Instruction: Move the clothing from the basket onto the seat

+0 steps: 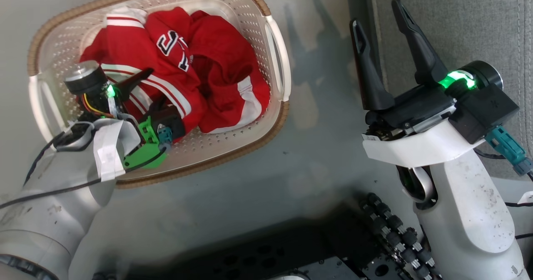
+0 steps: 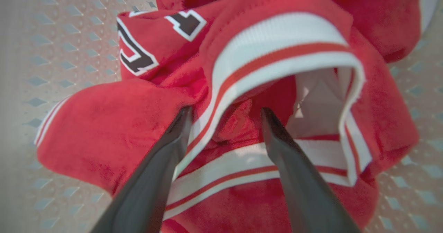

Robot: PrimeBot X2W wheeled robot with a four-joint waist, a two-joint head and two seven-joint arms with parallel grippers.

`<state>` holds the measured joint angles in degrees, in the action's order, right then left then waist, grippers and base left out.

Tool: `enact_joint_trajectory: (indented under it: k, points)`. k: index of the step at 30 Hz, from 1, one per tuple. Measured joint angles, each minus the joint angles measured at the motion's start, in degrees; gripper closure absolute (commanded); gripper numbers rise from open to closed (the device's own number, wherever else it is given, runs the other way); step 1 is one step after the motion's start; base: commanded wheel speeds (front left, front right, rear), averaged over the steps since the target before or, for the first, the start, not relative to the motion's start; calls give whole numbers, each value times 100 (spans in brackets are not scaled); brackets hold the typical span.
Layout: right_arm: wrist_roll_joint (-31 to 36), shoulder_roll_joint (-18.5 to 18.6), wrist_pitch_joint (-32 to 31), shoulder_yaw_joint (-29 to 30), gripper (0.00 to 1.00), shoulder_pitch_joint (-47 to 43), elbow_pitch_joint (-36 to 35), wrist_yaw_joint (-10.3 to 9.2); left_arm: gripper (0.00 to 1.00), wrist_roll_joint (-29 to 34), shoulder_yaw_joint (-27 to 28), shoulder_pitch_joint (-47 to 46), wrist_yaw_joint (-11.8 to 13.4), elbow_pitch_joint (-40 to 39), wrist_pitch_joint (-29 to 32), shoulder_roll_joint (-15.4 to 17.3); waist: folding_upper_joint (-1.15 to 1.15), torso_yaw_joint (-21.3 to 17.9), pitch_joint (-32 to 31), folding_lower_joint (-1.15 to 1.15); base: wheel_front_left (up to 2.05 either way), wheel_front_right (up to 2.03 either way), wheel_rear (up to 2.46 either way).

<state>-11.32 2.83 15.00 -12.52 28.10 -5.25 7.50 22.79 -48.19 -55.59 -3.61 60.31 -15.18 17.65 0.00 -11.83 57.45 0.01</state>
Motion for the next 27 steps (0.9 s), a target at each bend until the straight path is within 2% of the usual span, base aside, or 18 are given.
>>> enact_joint_trajectory:
  k: [12,14,15,27]
  points:
    - [-186,0,0,-58,0,87,-19,0,0,-56,-472,-420,1,33,0,-12,0,-280,516,0,0,0,0]
    - [-198,-1,0,-65,0,101,-10,0,73,-101,-539,-463,1,49,0,-11,0,-312,567,0,0,0,0]
    - [-229,-2,0,-63,0,101,1,0,100,-102,-567,-479,2,64,0,-10,0,-323,582,0,0,0,0]
    - [-171,-2,0,-40,0,119,119,0,100,-726,-697,-361,222,-264,2,-104,0,-223,399,-1,0,0,0]
